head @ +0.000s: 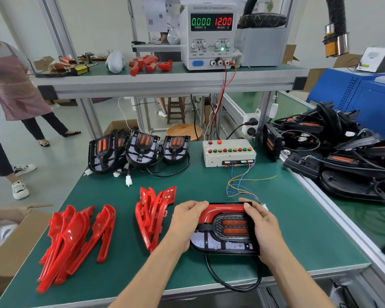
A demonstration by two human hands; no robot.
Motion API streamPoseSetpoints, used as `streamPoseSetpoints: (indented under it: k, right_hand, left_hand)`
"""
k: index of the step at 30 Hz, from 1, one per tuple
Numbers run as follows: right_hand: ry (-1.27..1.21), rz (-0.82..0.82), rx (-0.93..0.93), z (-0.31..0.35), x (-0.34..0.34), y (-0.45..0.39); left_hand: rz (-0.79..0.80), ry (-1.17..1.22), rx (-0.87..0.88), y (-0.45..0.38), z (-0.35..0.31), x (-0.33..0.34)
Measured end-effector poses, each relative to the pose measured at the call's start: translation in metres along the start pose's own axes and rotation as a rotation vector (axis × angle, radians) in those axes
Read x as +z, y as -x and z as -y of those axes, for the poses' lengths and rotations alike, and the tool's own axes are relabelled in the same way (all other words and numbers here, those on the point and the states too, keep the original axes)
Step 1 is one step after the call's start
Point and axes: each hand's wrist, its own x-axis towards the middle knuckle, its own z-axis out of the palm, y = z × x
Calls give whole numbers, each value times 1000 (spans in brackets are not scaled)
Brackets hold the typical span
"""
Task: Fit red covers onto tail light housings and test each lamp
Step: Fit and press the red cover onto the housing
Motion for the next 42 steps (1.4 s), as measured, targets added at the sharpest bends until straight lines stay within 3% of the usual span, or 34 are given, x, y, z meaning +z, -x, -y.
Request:
streamPoseSetpoints:
  k: [15,42]
  right_hand:
    - [162,21,5,-5,4,-11]
    - [112,39,28,-4,2,-13]
  left_hand:
    - [9,39,124,-3,3,-1]
    - [70,60,78,-7,3,-7]
